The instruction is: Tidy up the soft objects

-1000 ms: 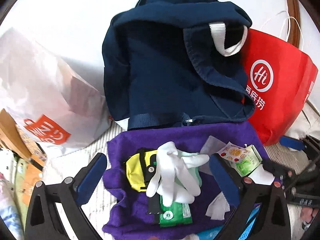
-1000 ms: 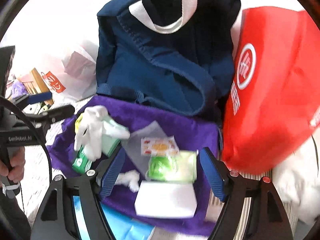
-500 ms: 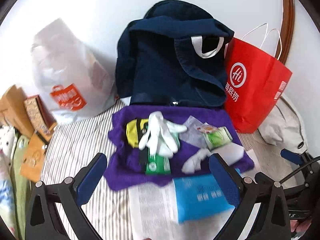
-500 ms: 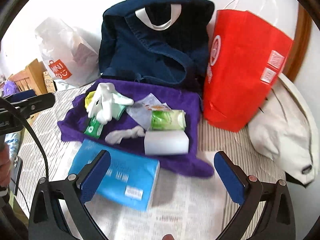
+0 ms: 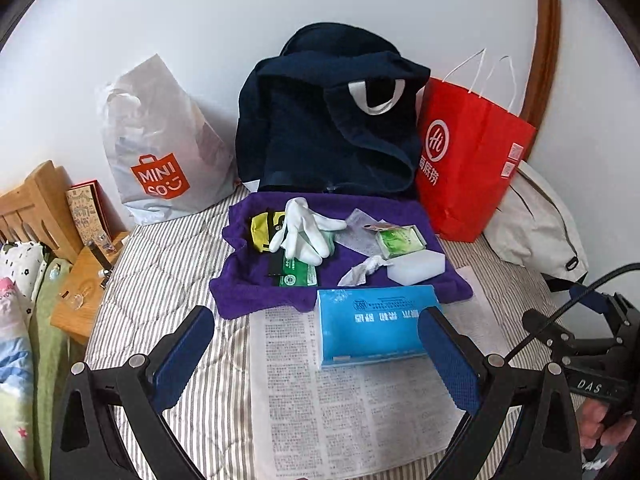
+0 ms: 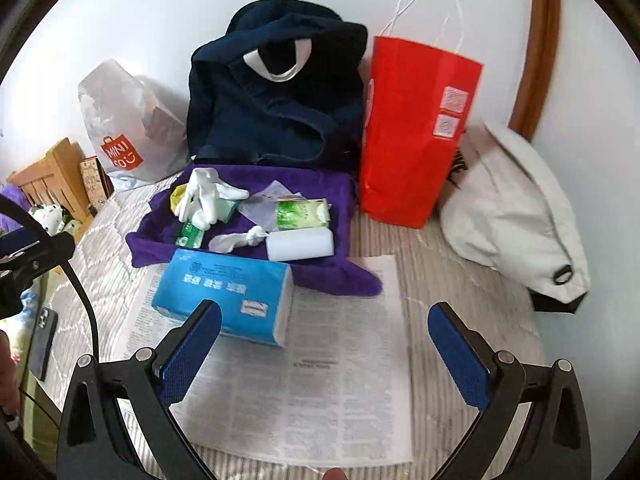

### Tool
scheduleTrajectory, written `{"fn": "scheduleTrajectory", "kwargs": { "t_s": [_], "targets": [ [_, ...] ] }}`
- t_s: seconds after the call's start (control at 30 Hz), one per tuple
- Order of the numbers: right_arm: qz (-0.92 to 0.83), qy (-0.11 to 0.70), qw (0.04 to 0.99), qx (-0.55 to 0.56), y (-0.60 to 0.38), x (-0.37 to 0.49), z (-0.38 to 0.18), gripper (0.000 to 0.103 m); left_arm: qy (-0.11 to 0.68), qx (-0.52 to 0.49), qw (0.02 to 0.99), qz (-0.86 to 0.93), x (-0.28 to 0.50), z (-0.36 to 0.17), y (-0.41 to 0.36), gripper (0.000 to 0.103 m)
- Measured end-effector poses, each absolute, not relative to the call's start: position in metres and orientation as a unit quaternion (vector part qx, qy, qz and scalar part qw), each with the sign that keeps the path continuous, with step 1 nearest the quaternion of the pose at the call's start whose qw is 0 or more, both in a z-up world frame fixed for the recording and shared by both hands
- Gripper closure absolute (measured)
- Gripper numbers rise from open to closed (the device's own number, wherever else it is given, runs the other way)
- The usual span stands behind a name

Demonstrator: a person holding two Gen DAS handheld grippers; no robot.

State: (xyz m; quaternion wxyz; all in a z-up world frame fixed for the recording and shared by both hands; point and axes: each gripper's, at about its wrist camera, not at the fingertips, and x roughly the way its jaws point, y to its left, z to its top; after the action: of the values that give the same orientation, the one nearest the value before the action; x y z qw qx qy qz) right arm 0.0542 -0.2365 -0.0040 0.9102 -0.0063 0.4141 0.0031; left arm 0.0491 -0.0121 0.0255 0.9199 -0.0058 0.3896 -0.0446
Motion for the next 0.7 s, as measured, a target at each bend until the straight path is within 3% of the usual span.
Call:
{"fn": "scheduleTrajectory", "kwargs": {
  "t_s": [0.7],
  "targets": [
    [-0.007,0.419,0.908,0.004,-0.249,0.031,0.003,0.001,0.402,-0.013,0.914,-0.05,0.032,0.024,-0.016,0.0]
  ]
}}
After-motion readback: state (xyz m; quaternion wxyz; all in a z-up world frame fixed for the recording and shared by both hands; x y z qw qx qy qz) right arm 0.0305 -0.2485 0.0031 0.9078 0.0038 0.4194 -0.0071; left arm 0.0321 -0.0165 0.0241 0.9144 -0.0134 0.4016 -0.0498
